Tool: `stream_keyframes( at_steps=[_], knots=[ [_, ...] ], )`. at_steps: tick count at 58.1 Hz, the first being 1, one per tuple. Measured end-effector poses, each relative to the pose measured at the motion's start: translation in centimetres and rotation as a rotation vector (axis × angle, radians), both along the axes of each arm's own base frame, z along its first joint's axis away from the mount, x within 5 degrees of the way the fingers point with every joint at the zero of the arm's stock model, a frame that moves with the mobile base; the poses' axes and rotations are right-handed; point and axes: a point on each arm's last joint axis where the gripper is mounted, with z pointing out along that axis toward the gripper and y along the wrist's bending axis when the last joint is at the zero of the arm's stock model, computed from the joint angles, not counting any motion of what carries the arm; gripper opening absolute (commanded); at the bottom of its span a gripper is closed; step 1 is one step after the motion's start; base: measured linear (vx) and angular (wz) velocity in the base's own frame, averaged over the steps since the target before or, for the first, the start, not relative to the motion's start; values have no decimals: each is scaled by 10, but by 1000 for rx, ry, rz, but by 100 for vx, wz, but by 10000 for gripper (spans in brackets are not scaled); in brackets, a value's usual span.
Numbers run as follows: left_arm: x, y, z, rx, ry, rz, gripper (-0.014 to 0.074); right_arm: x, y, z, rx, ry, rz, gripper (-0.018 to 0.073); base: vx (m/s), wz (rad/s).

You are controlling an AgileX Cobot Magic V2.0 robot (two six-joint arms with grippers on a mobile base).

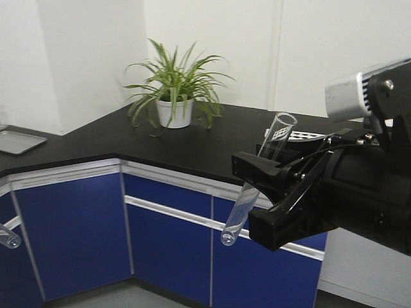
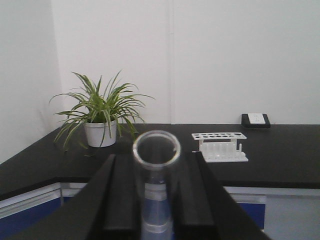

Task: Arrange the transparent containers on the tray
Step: 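Hold both test tubes while the base drives to the yellow tray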

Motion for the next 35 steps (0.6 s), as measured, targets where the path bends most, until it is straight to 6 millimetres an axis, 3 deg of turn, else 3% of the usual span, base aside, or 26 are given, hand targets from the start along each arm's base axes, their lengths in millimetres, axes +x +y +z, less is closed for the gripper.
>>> stream_keyframes(
  at_steps=[17, 35],
  knots=[
    [0, 0, 0, 0, 0, 0, 83, 0, 0, 0, 0, 0, 0, -11, -15, 42],
    [0, 0, 0, 0, 1, 0, 83, 0, 0, 0, 0, 0, 0, -11, -5, 65]
  ],
)
